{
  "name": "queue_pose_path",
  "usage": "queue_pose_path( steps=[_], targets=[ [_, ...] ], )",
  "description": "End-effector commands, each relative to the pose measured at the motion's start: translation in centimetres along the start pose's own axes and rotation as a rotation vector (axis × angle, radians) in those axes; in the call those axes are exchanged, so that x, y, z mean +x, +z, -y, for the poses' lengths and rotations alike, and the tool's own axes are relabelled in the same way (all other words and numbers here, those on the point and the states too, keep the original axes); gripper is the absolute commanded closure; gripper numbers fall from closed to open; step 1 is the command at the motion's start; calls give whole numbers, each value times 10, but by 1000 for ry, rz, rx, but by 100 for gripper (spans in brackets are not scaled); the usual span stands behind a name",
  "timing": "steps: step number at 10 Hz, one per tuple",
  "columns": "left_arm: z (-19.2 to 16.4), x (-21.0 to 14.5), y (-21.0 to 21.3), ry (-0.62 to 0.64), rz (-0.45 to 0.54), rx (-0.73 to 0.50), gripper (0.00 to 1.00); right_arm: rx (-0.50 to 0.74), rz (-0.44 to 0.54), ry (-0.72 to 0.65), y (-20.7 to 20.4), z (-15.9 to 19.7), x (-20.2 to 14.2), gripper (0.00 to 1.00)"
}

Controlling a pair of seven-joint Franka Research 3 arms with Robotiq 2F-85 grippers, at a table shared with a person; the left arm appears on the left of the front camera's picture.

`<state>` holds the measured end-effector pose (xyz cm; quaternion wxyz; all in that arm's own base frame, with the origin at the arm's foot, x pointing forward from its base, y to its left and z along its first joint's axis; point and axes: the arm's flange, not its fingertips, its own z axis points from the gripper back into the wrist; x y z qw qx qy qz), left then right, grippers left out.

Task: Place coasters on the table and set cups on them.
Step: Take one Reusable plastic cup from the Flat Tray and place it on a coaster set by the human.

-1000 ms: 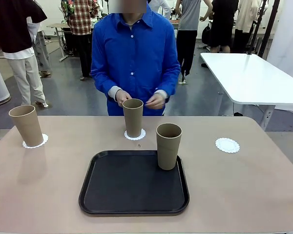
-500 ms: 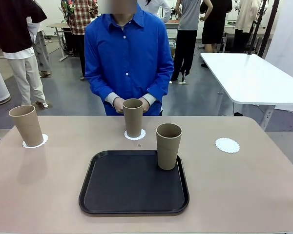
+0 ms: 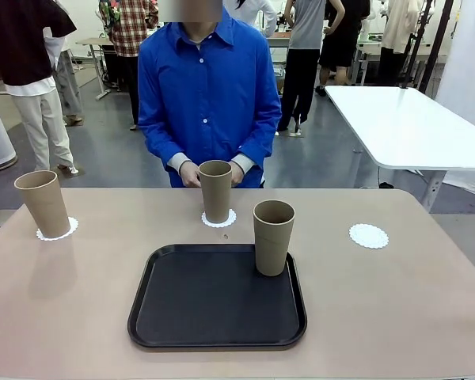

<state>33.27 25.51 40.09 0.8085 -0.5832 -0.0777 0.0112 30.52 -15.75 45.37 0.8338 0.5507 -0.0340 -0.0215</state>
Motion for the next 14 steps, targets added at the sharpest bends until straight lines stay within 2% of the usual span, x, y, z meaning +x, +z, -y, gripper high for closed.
queue_pose_path(
  steps=[1, 2, 3, 4, 5, 7, 9, 11, 12, 13, 14],
  targets=[
    [1, -1, 1, 4, 11, -8, 0, -185, -6, 22, -8, -50, 48, 0],
    [1, -1, 1, 4, 11, -8, 0, -307, -22, 117, -21, -65, 69, 0],
    [1, -1, 1, 4, 11, -8, 0, -477, -163, 251, -43, -70, 81, 0],
    [1, -1, 1, 4, 11, -8, 0, -589, -297, 397, -81, -72, 83, 0],
    [1, -1, 1, 4, 11, -8, 0, -679, -386, 473, -111, -75, 83, 0],
    [1, -1, 1, 4, 11, -8, 0, -744, -547, 571, -169, -91, 84, 0],
    [1, -1, 1, 4, 11, -8, 0, -825, -630, 685, -230, -97, 74, 0],
    [1, -1, 1, 4, 11, -8, 0, -799, -719, 766, -270, -96, 57, 0],
    [1, -1, 1, 4, 11, -8, 0, -819, -707, 804, -278, -94, 56, 0],
    [1, -1, 1, 4, 11, -8, 0, -781, -692, 783, -275, -91, 54, 0],
    [1, -1, 1, 4, 11, -8, 0, -805, -713, 751, -282, -105, 53, 0]
  ],
)
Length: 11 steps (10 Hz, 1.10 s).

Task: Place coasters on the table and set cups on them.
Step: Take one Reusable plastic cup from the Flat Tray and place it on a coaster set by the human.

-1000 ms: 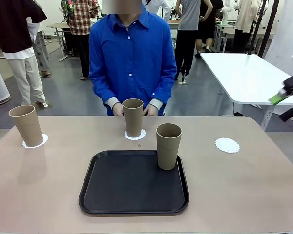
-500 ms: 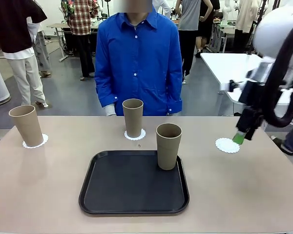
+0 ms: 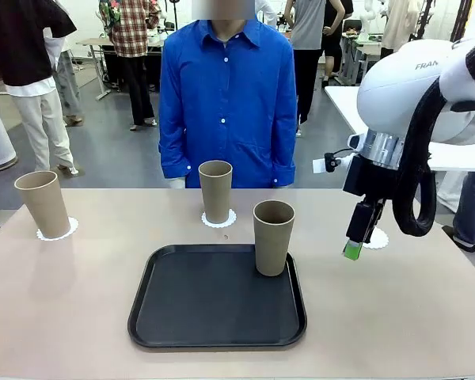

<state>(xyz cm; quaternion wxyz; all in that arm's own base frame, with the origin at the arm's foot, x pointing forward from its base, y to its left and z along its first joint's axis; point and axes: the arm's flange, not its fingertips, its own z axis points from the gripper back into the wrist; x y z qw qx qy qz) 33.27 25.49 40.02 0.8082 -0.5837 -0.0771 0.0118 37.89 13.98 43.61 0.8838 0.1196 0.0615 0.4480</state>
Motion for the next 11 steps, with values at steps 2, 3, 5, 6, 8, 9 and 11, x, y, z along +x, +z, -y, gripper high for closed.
queue_pose_path(
  steps=[2, 3, 5, 6, 8, 9, 11],
  targets=[
    [2, 0, 1, 2, 11, -7, 0, 3, -5, -10, 6, 1, 0, 0],
    [2, 0, 1, 2, 11, -7, 0, 1, 1, -2, 1, 0, 0, 0],
    [2, 0, 1, 2, 11, -7, 0, 213, 319, 453, 27, 43, -51, 0],
    [2, 0, 1, 2, 11, -7, 0, 292, 497, 677, 37, 67, -72, 0],
    [2, 0, 1, 2, 11, -7, 0, 260, 757, 821, 36, 108, -95, 0],
    [2, 0, 1, 2, 11, -7, 0, 220, 880, 842, 29, 120, -97, 0],
    [2, 0, 1, 2, 11, -7, 0, 270, 1032, 898, 14, 130, -96, 0]
  ],
)
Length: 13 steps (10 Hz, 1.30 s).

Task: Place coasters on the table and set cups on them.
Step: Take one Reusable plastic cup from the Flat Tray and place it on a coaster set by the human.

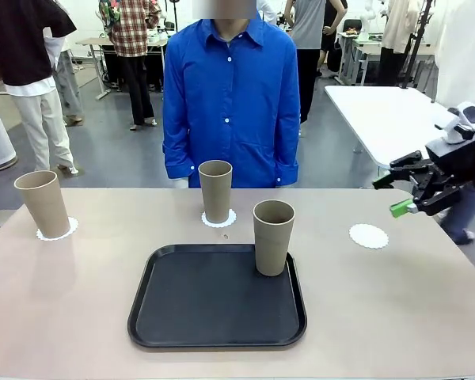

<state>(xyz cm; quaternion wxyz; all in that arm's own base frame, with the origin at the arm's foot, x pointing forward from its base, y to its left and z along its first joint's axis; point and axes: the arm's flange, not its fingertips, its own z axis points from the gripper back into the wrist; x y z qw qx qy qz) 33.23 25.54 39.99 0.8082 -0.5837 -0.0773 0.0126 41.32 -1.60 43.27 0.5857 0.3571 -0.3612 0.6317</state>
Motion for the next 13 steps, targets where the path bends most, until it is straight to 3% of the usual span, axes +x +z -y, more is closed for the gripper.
queue_pose_path(
  steps=[1, 4, 7, 8, 9, 13],
  targets=[
    [2, 0, 1, 1, 10, -7, 0, 125, 210, 24, -20, 18, -26, 0],
    [2, 0, 1, 1, 10, -7, 0, 41, 233, -107, -45, 32, -56, 0],
    [2, 0, 1, 1, 10, -7, 0, 3, 136, -192, -73, 34, -86, 0],
    [2, 0, 1, 1, 10, -7, 0, 2, 81, -201, -81, 34, -90, 0],
    [2, 0, 1, 1, 10, -7, 0, 12, 155, -153, -61, 32, -91, 0],
    [2, 0, 1, 1, 10, -7, 0, 10, 136, -165, -64, 33, -92, 0]
  ],
)
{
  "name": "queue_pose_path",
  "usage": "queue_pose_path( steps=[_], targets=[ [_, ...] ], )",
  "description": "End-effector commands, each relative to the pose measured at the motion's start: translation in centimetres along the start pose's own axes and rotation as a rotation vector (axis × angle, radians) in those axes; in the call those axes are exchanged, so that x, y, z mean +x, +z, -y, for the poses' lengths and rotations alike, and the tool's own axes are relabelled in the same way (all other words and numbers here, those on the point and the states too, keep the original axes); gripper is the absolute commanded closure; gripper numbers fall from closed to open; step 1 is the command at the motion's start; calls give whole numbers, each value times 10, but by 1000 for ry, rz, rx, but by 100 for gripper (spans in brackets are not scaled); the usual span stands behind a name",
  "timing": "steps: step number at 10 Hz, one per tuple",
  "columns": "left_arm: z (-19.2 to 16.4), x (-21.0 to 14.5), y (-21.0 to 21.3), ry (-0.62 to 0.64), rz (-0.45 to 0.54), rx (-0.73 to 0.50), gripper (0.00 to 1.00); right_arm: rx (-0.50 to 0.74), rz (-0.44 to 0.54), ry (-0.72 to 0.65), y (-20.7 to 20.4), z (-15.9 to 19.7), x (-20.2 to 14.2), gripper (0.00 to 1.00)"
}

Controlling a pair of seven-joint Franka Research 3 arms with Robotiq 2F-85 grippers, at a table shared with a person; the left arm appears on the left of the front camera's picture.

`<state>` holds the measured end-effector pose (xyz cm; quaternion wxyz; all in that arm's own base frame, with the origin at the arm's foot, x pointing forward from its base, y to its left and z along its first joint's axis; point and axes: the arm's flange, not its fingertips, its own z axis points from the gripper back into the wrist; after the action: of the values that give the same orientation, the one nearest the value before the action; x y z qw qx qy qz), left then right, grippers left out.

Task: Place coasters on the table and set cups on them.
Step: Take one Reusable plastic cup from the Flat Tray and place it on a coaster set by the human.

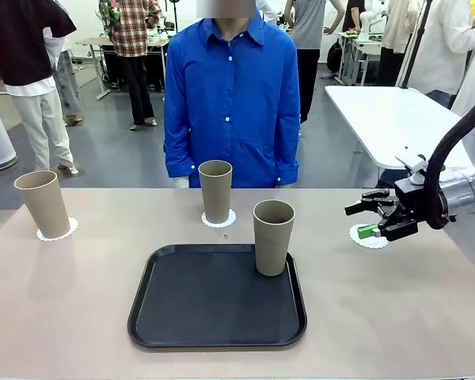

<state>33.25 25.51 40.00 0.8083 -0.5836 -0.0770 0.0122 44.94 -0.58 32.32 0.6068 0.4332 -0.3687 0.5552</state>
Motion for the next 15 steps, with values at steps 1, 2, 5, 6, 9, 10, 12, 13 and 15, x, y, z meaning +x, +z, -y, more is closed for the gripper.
queue_pose_path(
  steps=[1, 2, 5, 6, 9, 10, 12, 13, 15],
  targets=[
    [2, 0, 1, 1, 11, -7, 0, 22, -29, 36, -21, 0, -7, 0],
    [2, 0, 1, 1, 11, -7, 0, 35, -17, 77, -40, 0, -9, 0],
    [2, 0, 1, 1, 11, -7, 0, 64, 19, 157, -66, 4, -15, 0],
    [2, 0, 1, 1, 11, -7, 0, 75, 28, 162, -71, 8, -18, 0],
    [2, 0, 1, 1, 11, -7, 0, 80, 48, 160, -91, 28, -18, 0],
    [2, 0, 1, 1, 11, -7, 0, 95, 59, 141, -100, 34, -16, 0],
    [2, 0, 1, 1, 11, -7, 0, 120, 64, 100, -119, 40, -9, 0],
    [2, 0, 1, 1, 11, -7, 0, 131, 78, 77, -124, 41, -8, 0],
    [2, 0, 1, 1, 11, -7, 0, 138, 104, 61, -129, 44, -6, 0]
  ],
)
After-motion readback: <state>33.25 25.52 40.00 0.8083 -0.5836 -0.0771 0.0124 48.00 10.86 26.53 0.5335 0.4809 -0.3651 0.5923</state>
